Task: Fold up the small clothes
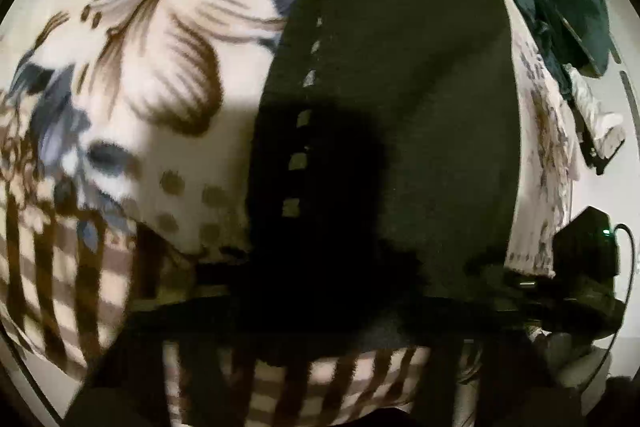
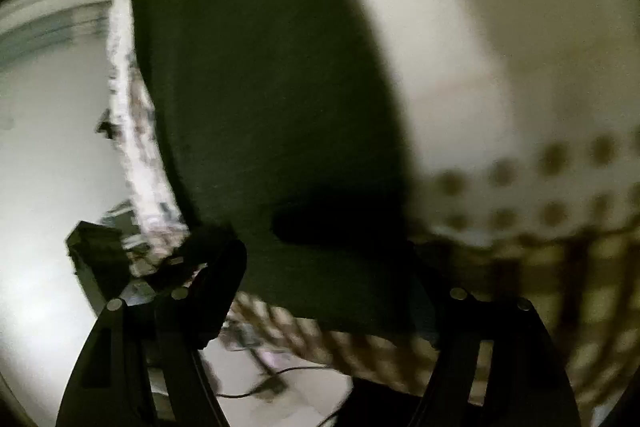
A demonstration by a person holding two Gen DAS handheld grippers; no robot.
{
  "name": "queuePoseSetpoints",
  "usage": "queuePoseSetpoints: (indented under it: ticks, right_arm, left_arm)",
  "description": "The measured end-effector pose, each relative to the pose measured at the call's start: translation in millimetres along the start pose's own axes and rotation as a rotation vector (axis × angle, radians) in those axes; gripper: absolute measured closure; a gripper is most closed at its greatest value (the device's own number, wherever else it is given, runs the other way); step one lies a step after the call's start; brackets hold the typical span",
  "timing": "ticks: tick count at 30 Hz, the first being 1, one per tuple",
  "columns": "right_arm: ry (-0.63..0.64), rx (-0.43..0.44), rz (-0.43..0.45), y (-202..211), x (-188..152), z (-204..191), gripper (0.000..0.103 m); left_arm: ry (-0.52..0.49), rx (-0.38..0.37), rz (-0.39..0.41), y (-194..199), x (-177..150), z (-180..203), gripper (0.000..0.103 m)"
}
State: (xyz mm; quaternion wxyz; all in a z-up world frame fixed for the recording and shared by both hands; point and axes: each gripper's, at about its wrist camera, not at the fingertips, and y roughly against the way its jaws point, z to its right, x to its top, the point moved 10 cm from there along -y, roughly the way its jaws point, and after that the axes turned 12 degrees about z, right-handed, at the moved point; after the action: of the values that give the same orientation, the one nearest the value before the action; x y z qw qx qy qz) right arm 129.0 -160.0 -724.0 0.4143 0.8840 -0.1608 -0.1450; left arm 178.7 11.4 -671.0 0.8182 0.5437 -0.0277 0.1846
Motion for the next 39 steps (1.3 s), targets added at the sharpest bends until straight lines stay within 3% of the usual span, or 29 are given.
queuePoseSetpoints:
  ticks: [1,3,10,14,18,24,28,34,39]
  right_arm:
    - [0.001,-0.039,0.018,-3,-2,4,0.08]
    - [-0.05,-0.019,0.046,0,-4,6,0.087]
    - [-0.009,0.036,0.124,43,-12,-26,0.09]
    - [0.05,0.071,0.16,78,-1,-58,0.09]
    - [0.087,0.118,0.22,114,33,-102,0.09]
    - [0.12,0.123,0.333,146,136,-154,0.091]
    - [0.139,0.115,0.4,142,226,-191,0.091]
    - [0.143,0.058,0.464,117,388,-235,0.091]
    - [0.106,-0.036,0.47,75,484,-234,0.091]
  left_arm:
    - [0.01,-0.005,0.005,2,2,0,0.093]
    - [0.032,-0.026,0.019,7,-1,-4,0.094]
    - [0.112,-0.132,0.089,49,16,21,0.095]
    - [0.127,-0.206,0.149,84,46,44,0.095]
    - [0.129,-0.281,0.209,107,93,71,0.095]
    - [0.16,-0.37,0.235,96,191,90,0.095]
    - [0.159,-0.363,0.243,69,267,98,0.095]
    - [0.123,-0.337,0.209,-2,382,111,0.095]
    - [0.162,-0.326,0.118,-85,456,119,0.091]
